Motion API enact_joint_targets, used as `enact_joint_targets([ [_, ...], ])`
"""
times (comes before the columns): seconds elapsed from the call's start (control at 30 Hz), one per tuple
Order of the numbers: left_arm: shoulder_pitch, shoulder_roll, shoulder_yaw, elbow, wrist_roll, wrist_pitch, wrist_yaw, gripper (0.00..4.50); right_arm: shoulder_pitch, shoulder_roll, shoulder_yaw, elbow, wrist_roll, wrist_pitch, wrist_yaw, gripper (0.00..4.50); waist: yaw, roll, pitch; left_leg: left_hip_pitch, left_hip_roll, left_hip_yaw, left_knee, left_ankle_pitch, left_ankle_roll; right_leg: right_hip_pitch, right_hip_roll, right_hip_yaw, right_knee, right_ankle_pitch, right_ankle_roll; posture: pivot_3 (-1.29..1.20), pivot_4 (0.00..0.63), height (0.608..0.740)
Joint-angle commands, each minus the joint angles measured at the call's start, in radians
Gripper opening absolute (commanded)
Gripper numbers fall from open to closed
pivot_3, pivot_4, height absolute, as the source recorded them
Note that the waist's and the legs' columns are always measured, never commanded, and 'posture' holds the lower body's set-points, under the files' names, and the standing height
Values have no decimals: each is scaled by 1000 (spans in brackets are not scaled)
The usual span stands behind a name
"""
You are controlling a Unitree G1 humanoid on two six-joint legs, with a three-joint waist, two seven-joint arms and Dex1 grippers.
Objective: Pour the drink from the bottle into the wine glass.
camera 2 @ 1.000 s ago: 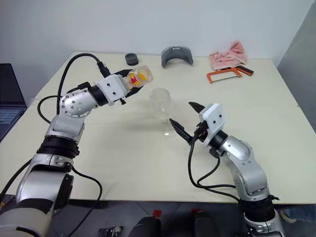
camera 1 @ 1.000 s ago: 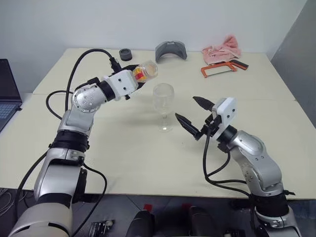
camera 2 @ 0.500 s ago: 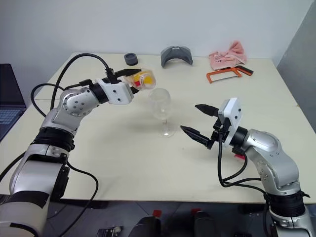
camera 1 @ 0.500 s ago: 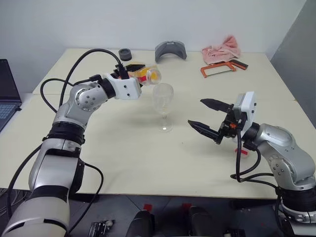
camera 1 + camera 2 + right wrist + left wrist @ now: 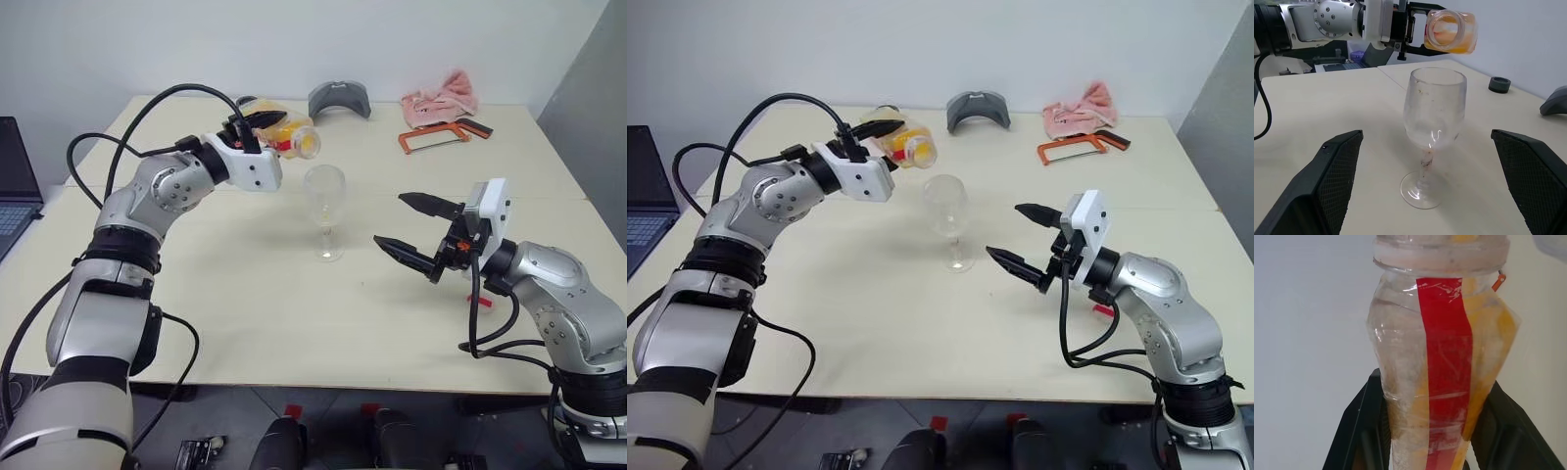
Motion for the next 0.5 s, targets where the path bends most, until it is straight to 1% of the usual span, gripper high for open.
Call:
enact_joint_targets([
  [0.03,-56,11,-8,-1,22,-20,59,1690,-8,-2,-9,-19,-1,-15,0,4500,0,0,0,0,0,0,0,0,0,0,0,0,0,0,0,0,150,740],
  [0.5,-120,23,-80,59,115,-41,173,1690,23,10,-14,-28,-31,-38,-16,4500,0,-1,0,0,0,1,0,0,0,-1,0,1,2,0,0,0,150,740],
])
